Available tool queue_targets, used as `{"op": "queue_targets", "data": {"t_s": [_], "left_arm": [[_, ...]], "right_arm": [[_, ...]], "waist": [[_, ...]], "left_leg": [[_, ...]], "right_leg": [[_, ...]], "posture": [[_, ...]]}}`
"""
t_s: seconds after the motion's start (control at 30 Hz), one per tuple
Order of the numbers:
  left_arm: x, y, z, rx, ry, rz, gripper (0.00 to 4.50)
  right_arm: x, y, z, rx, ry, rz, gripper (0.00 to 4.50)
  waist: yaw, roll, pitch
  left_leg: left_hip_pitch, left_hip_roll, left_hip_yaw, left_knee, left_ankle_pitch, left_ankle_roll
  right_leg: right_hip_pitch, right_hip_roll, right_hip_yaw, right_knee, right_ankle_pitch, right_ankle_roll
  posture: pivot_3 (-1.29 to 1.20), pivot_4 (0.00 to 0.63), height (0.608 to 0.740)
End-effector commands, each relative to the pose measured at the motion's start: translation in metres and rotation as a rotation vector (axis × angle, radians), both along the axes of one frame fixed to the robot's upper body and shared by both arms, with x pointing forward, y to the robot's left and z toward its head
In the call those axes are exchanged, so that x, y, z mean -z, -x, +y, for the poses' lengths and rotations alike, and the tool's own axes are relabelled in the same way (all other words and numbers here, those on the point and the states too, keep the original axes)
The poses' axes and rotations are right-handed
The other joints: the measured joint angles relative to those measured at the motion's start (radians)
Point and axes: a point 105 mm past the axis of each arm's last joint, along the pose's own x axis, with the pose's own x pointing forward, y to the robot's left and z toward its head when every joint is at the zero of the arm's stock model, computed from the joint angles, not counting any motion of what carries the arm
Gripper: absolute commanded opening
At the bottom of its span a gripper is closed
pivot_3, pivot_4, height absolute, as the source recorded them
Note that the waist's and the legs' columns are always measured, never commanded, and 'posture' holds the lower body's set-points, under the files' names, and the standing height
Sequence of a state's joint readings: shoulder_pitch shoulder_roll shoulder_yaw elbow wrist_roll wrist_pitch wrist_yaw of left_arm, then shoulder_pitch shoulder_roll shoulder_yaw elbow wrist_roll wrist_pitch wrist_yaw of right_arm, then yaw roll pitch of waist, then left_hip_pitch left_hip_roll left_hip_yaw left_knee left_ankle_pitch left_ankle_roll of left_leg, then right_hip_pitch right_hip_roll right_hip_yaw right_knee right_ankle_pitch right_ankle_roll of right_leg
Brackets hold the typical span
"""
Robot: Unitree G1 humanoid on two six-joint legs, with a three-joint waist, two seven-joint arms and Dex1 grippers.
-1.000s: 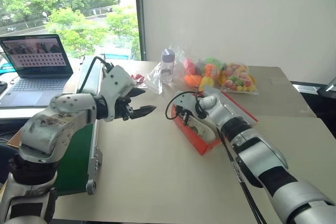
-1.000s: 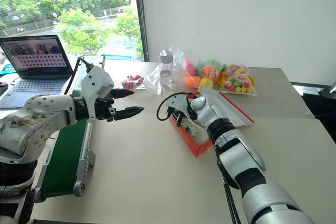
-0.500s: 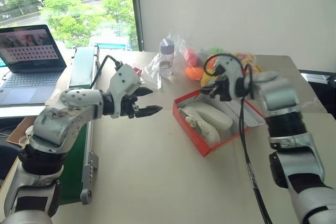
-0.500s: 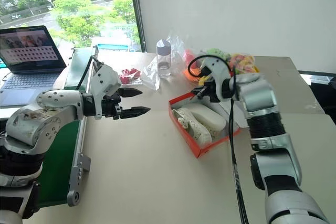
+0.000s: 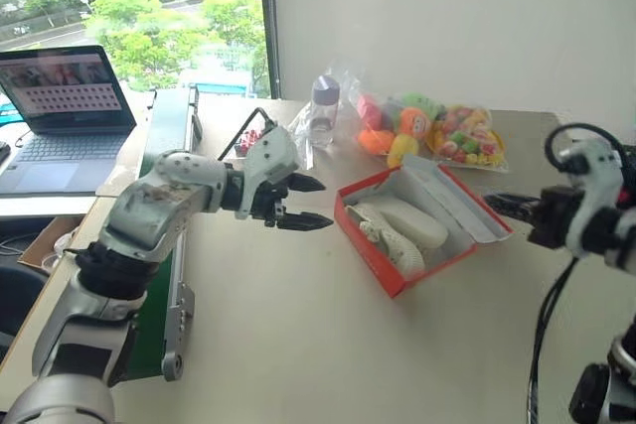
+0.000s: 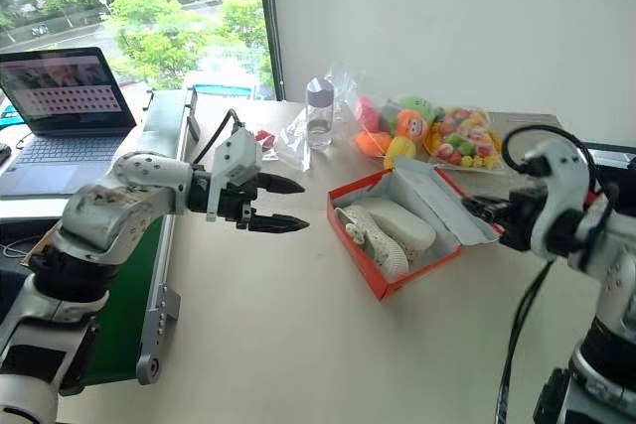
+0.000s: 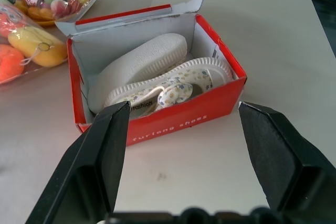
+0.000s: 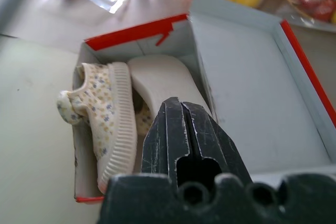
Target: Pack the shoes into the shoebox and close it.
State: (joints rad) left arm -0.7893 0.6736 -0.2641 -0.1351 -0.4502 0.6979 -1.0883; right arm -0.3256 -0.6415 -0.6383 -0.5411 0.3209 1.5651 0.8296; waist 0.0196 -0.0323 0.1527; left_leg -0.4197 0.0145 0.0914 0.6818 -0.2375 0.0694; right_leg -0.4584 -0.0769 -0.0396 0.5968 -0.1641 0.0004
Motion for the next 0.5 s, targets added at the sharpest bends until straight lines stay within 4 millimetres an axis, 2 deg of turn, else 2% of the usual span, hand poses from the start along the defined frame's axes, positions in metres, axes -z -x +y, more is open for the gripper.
{"op": "queue_targets", "data": {"t_s": [0.03, 0.13, 0.23, 0.5], "left_arm": [[-0.008, 0.001, -0.003, 0.035, -0.009, -0.046, 3.5], [-0.007, 0.001, -0.001, 0.025, -0.014, -0.048, 3.5], [-0.009, 0.002, 0.006, -0.005, -0.019, -0.049, 3.5], [-0.014, 0.007, 0.019, -0.085, -0.029, -0.056, 3.5]], "right_arm": [[0.027, 0.017, -0.018, 0.092, -0.081, -0.032, 0.04], [0.058, 0.02, -0.025, 0.134, -0.133, 0.001, 0.04], [0.086, 0.012, -0.033, 0.185, -0.175, 0.008, 0.04], [0.142, -0.028, -0.045, 0.226, -0.105, 0.019, 0.04]], "waist": [[-0.003, 0.0, 0.0], [-0.01, 0.001, 0.0], [-0.017, 0.001, 0.001], [-0.026, 0.003, 0.002]], "left_leg": [[0.0, 0.0, 0.0, -0.001, 0.0, 0.0], [0.0, 0.0, 0.0, -0.001, 0.0, 0.0], [0.002, 0.0, 0.002, 0.0, 0.0, 0.0], [0.006, 0.0, 0.002, 0.0, 0.001, 0.0]], "right_leg": [[0.0, 0.0, 0.0, 0.0, 0.001, 0.002], [0.0, 0.0, 0.001, 0.0, 0.001, 0.002], [0.001, 0.001, 0.002, 0.001, 0.002, 0.003], [0.002, 0.001, 0.004, 0.004, 0.0, -0.003]], "posture": [[0.0, 0.15, 0.74], [0.0, 0.15, 0.74], [0.0, 0.15, 0.74], [0.0, 0.15, 0.74]]}}
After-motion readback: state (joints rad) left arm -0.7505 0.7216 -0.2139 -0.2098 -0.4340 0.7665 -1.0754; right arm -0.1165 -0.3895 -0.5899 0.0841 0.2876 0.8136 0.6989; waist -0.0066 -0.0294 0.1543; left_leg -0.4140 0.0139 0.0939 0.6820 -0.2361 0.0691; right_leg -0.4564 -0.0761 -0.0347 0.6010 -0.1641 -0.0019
